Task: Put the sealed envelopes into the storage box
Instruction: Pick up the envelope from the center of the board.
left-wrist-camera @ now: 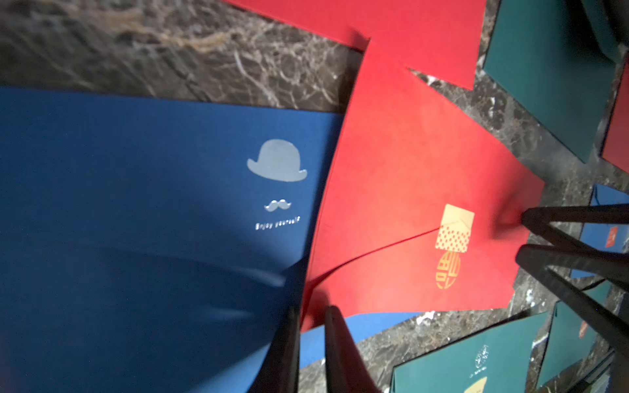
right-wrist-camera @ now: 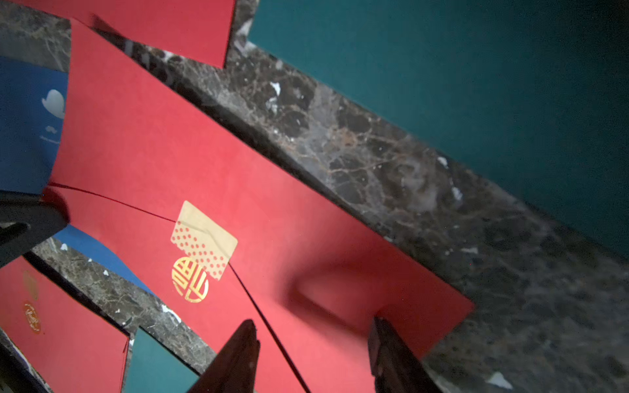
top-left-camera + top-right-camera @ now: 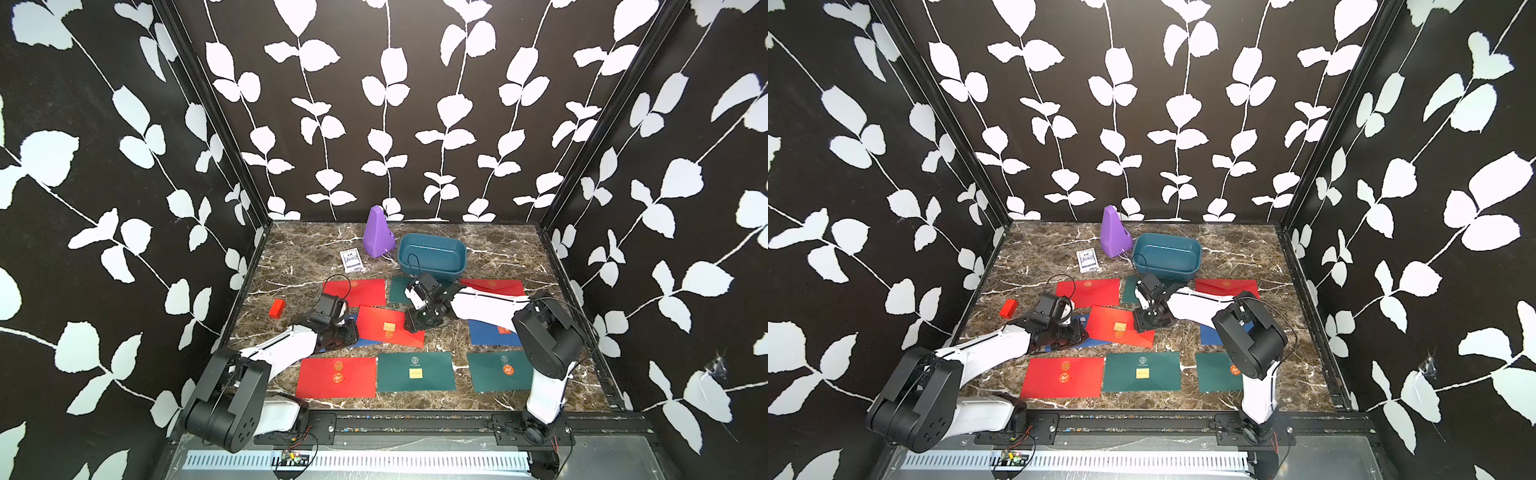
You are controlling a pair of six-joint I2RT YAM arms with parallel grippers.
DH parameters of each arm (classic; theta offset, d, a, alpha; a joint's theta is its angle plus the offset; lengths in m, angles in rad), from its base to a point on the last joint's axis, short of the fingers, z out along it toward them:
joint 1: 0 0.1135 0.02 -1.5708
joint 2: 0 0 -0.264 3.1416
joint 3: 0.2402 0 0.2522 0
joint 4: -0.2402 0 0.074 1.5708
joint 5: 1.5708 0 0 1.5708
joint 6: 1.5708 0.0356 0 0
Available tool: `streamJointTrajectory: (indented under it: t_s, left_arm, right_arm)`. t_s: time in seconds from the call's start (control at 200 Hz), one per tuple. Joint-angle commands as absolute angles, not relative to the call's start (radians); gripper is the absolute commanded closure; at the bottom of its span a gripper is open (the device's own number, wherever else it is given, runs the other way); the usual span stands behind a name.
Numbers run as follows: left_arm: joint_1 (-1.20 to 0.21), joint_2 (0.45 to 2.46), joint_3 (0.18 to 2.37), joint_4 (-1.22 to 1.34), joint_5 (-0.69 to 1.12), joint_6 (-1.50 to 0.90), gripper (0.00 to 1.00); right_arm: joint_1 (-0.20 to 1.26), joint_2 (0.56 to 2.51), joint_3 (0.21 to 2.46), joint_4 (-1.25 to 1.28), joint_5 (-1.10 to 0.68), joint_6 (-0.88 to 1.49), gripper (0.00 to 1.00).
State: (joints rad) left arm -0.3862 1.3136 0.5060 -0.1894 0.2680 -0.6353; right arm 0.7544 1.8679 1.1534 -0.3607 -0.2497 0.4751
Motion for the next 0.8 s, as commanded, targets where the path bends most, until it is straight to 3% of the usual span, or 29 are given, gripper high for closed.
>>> streamJointTrajectory:
  t_s: [0.0,0.18,0.345,0.585,0.685,0.795]
  left_arm:
    - [-0.385,1.297,0.503,-0.187,0.280,-0.623,0.85]
    - [-0.385,1.252,0.516,-0.227,0.278,-0.631,0.93]
    - [-0.386,1.157,0.544,-0.306,0.285,-0.673,1.00]
    - [-0.387,1.025,0.617,-0.438,0.279,-0.706,1.00]
    - [-0.387,1.001,0.661,-0.499,0.262,-0.765,1.00]
    - [-0.388,0.996,0.685,-0.530,0.262,-0.912,1.00]
  right_arm:
    - [0.769,1.908,1.079,-0.370,-0.289,0.464,0.48]
    - [0.769,1.892,1.050,-0.367,-0.290,0.465,0.46]
    - [0.761,1.813,1.061,-0.420,-0.273,0.460,0.38]
    - [0.704,1.618,1.099,-0.530,-0.252,0.416,0.25]
    - [0.719,1.535,1.136,-0.611,-0.202,0.322,0.19]
    - [0.827,1.466,1.150,-0.650,-0.024,0.172,0.15]
